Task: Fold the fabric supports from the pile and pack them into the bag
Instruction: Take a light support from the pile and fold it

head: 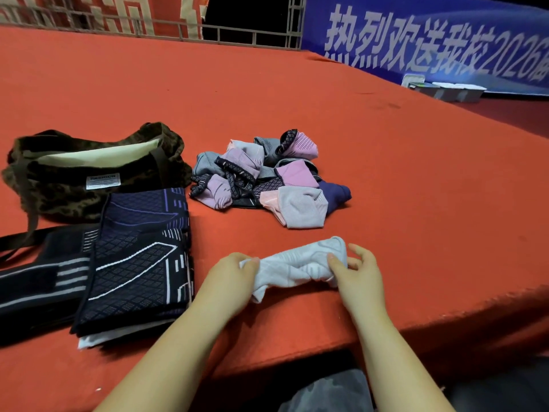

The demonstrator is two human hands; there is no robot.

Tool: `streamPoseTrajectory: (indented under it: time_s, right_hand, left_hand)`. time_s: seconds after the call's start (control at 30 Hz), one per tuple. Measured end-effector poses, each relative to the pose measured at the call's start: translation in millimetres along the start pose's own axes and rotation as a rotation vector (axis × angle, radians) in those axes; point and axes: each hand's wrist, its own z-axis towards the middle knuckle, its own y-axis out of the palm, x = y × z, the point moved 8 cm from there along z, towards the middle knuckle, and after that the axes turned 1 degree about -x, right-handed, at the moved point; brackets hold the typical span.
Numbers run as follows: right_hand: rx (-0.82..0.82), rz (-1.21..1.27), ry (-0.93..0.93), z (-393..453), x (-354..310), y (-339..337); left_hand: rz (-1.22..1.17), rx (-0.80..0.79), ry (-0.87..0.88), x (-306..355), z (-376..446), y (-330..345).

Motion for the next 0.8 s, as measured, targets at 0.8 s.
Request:
streamPoseTrajectory:
  time_s: [0.8]
  right_hand:
    - [0.003,-0.21,-0.44,-27.0,-38.3,2.4]
  left_hand:
    - [-0.013,-0.019,0.367,58.2,16.5,48.8]
